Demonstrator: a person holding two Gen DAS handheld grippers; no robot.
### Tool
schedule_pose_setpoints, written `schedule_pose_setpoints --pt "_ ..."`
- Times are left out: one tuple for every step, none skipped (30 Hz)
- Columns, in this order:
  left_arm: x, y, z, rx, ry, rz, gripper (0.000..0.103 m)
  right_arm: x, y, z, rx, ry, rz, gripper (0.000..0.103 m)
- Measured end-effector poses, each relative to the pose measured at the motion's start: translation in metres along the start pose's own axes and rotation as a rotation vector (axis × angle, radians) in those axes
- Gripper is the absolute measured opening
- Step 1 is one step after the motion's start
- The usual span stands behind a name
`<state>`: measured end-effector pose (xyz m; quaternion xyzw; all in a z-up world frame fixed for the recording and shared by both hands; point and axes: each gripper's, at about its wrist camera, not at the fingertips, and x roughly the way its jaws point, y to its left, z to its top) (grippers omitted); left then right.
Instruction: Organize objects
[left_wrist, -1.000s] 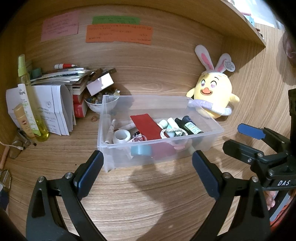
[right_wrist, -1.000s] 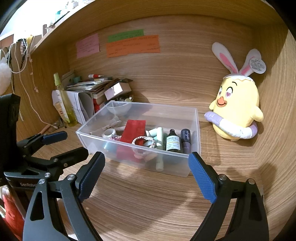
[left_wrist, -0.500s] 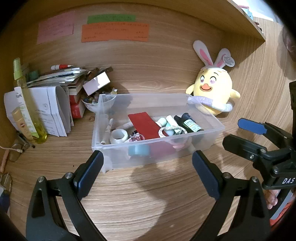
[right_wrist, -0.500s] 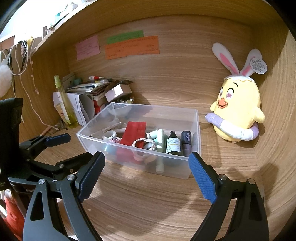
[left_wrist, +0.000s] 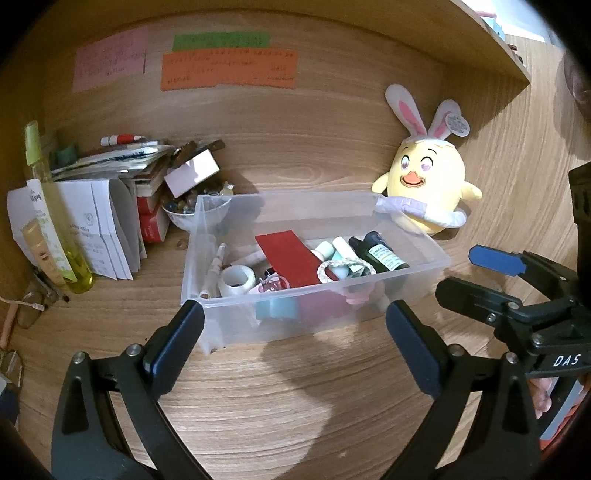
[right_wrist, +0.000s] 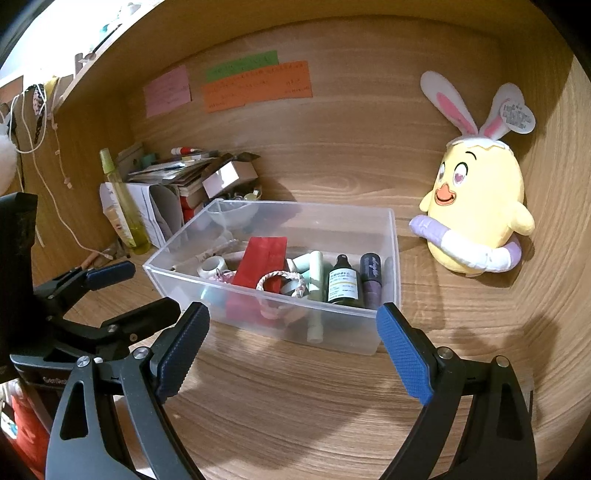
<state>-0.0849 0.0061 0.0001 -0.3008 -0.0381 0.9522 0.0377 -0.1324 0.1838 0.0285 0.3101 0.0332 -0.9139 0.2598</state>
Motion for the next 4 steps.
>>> schedule_pose_setpoints --pt "0.0 0.0004 0.0001 -0.001 -0.001 0.002 0.1 0.0008 -0.0004 0.0001 0.001 0.001 0.001 0.091" --pt "0.0004 0.0006 0.0002 -0.002 0.001 0.001 0.1 0.0016 -0.0007 0.0 0.001 0.003 0.001 0.091" --pt "0.0011 0.0011 0.0002 -0.005 0.006 -0.003 0.1 0.0025 -0.0008 -0.0003 0.002 0.006 0.002 0.091" --pt "0.002 0.0016 0.0003 -0.008 0.012 -0.005 0.101 0.0027 -0.0006 -0.0003 0.003 0.007 0.002 0.091"
